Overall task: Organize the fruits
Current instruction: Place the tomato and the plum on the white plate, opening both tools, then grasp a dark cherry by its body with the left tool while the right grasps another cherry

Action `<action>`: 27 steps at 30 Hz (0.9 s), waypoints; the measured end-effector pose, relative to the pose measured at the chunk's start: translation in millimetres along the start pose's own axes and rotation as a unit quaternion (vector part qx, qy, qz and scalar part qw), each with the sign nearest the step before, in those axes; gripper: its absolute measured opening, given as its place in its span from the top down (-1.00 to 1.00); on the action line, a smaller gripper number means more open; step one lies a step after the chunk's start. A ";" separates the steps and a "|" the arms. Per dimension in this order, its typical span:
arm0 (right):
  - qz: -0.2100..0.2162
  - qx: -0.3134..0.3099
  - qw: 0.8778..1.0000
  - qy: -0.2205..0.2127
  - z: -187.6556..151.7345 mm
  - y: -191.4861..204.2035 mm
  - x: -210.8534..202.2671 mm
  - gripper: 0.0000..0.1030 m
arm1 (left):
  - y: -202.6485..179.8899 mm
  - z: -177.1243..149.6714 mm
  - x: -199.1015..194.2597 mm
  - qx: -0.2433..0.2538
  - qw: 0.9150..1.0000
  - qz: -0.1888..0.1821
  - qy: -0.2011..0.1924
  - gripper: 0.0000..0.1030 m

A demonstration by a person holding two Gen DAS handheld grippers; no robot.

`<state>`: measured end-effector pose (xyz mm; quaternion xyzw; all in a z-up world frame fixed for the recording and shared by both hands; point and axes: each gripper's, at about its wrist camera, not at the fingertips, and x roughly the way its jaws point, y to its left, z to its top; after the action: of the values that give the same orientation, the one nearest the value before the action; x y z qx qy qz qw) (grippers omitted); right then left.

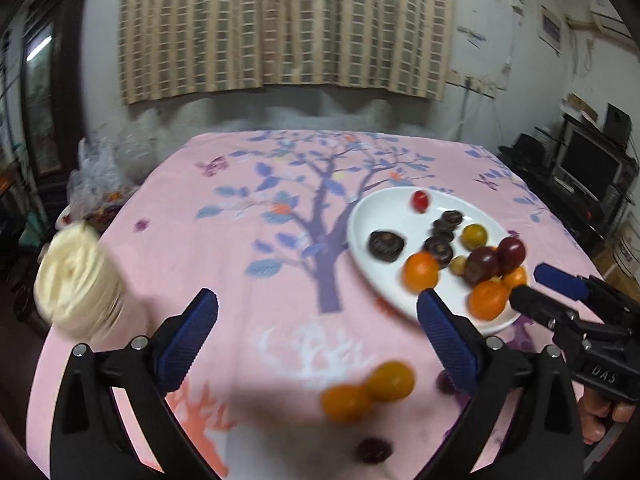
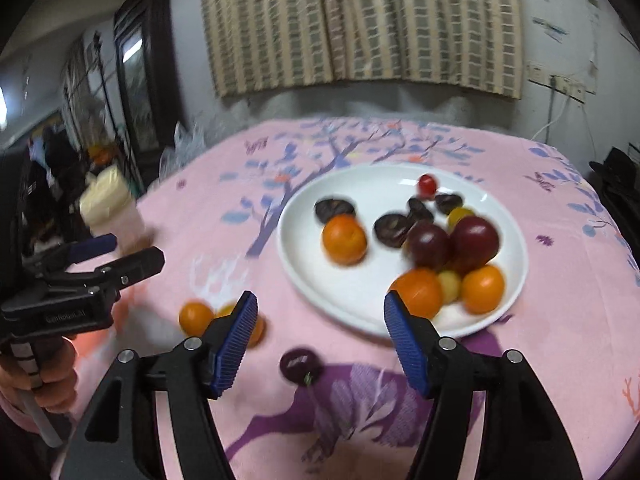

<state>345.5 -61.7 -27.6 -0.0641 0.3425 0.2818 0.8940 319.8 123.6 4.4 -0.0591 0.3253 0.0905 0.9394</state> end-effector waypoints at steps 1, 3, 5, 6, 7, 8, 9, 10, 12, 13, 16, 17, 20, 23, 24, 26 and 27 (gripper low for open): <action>0.001 -0.010 1.000 0.012 -5.2 5.1 5.8 -0.25 | 7.9 -11.1 -0.3 -0.010 1.000 0.006 0.006 -0.90; 0.002 -0.019 0.999 0.030 -11.6 9.9 14.5 -0.23 | 20.4 -29.2 3.3 -0.027 0.999 0.022 0.035 -0.90; 0.004 -0.024 0.999 0.043 -16.9 12.7 21.3 -0.23 | 33.2 -40.0 2.3 -0.039 0.997 0.025 0.059 -0.90; 0.004 -0.027 0.998 0.049 -18.6 13.8 24.2 -0.23 | 38.0 -42.7 -0.2 -0.047 0.997 0.030 0.056 -0.90; 0.003 -0.033 0.998 0.055 -20.6 15.3 27.0 -0.23 | 41.8 -44.1 -2.6 -0.053 0.996 0.036 0.054 -0.90; 0.001 -0.036 0.998 0.058 -22.4 16.3 28.7 -0.23 | 45.5 -45.3 -5.0 -0.057 0.996 0.037 0.053 -0.90; -0.001 -0.040 0.997 0.061 -23.5 17.9 30.0 -0.23 | 48.8 -45.6 -6.3 -0.061 0.996 0.034 0.054 -0.90; 0.000 -0.043 0.997 0.065 -25.4 18.1 32.2 -0.22 | 51.3 -46.8 -7.4 -0.065 0.996 0.029 0.055 -0.90; 0.002 -0.047 0.996 0.071 -26.2 19.3 34.7 -0.19 | 54.2 -48.6 -8.3 -0.069 0.996 0.026 0.059 -0.90; 0.002 -0.048 0.996 0.073 -27.2 19.5 35.2 -0.15 | 54.8 -49.5 -8.0 -0.070 0.995 0.025 0.062 -0.90; 0.003 -0.049 0.996 0.080 -27.5 19.3 38.6 -0.06 | 52.4 -50.8 -8.2 -0.066 0.995 0.027 0.065 -0.90; 0.004 -0.047 0.996 0.082 -28.2 18.8 38.5 -0.04 | 51.1 -51.7 -8.0 -0.065 0.995 0.027 0.065 -0.90; 0.006 -0.043 0.995 0.085 -28.4 17.3 39.9 0.03 | 50.9 -52.2 -8.2 -0.062 0.996 0.028 0.065 -0.90; 0.006 -0.042 0.995 0.087 -27.9 16.8 40.1 0.04 | 49.8 -52.4 -7.3 -0.062 0.996 0.029 0.065 -0.90; 0.006 -0.042 0.995 0.088 -27.7 16.4 40.8 0.05 | 49.7 -52.8 -7.5 -0.062 0.996 0.029 0.065 -0.90; 0.006 -0.042 0.995 0.087 -27.6 16.5 40.9 0.05 | 49.7 -52.9 -6.8 -0.061 0.995 0.030 0.066 -0.90; 0.005 -0.042 0.995 0.088 -27.8 16.7 41.0 0.06 | 49.6 -53.4 -7.1 -0.060 0.995 0.032 0.067 -0.90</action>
<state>345.2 -37.4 -73.9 -0.1245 0.4078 0.2942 0.8554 271.9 162.1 -35.5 -0.1105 0.3833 0.1354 0.9069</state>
